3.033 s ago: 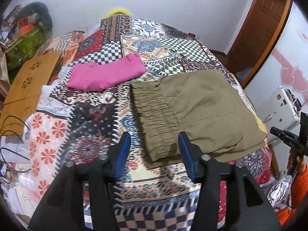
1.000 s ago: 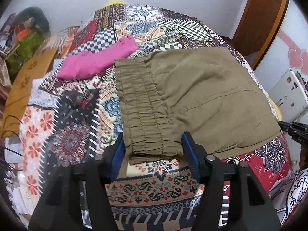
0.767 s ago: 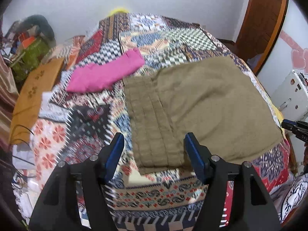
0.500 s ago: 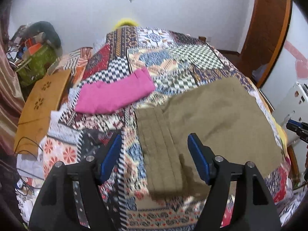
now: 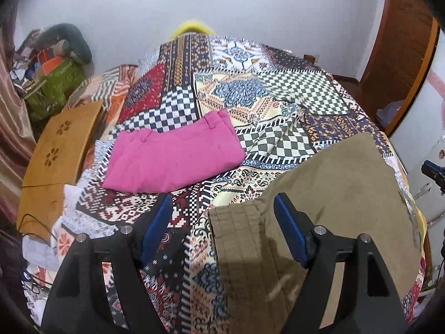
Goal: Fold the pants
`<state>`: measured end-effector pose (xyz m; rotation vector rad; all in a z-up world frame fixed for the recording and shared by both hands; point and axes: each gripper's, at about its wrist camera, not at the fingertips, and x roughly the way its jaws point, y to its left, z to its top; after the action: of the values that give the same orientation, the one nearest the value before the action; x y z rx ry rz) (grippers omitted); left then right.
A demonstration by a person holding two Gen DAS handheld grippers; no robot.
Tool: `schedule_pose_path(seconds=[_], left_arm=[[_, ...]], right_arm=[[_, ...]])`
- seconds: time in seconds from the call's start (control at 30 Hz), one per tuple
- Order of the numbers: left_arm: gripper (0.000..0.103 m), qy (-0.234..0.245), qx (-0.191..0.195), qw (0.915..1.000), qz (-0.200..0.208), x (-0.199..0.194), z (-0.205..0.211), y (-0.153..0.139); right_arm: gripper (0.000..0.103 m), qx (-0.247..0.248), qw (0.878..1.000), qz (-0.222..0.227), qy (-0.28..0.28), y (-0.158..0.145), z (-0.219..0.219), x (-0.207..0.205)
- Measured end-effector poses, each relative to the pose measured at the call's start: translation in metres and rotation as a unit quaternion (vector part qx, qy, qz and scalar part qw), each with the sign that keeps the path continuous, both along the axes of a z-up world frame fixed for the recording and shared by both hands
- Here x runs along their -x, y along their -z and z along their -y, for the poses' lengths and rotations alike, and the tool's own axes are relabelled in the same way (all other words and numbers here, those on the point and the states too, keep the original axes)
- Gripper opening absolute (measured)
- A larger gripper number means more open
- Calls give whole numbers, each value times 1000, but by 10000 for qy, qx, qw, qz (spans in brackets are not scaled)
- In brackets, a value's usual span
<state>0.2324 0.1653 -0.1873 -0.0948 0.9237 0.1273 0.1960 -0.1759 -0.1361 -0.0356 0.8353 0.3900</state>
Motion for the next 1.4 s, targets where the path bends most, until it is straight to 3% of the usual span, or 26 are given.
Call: schedule_pose_path(seconds=[0.17,0.4,0.8,0.93,0.97,1.0,1.03,1.1,1.4], left_arm=[[75,33,262,9994,-239,-17,-2,21],[75,45,345,9973,-642,-31,-3,53],[78,-102,757,9946,-709,-30,-12,71],[68,-13,729,9954,-617,-28,-8,69],[63,35,721,9956,-595,-27,-6,68],[60,64,675,9960,-586,-27,-3,68],[60,61,604,9965,-569,-27,-2,67],[59,78,451,9976,-528,-27,2,67],[56,-77,429,9985,-339,-24,-4,63]], right_arm=[[35,25,9999,-96,-59,13,-7,-29],[35,77,9993,-276,-231,34,-18,-67],[35,205,9964,-646,-511,68,-43,-127],[35,164,9962,-638,-575,76,-46,-131],[33,145,9962,-617,-602,76,-47,-131],[23,129,9961,-603,-630,76,-48,-131],[15,173,9961,-585,-635,76,-49,-130],[9,242,9959,-526,-701,76,-53,-129],[5,1011,9914,140,-819,66,-66,-122]])
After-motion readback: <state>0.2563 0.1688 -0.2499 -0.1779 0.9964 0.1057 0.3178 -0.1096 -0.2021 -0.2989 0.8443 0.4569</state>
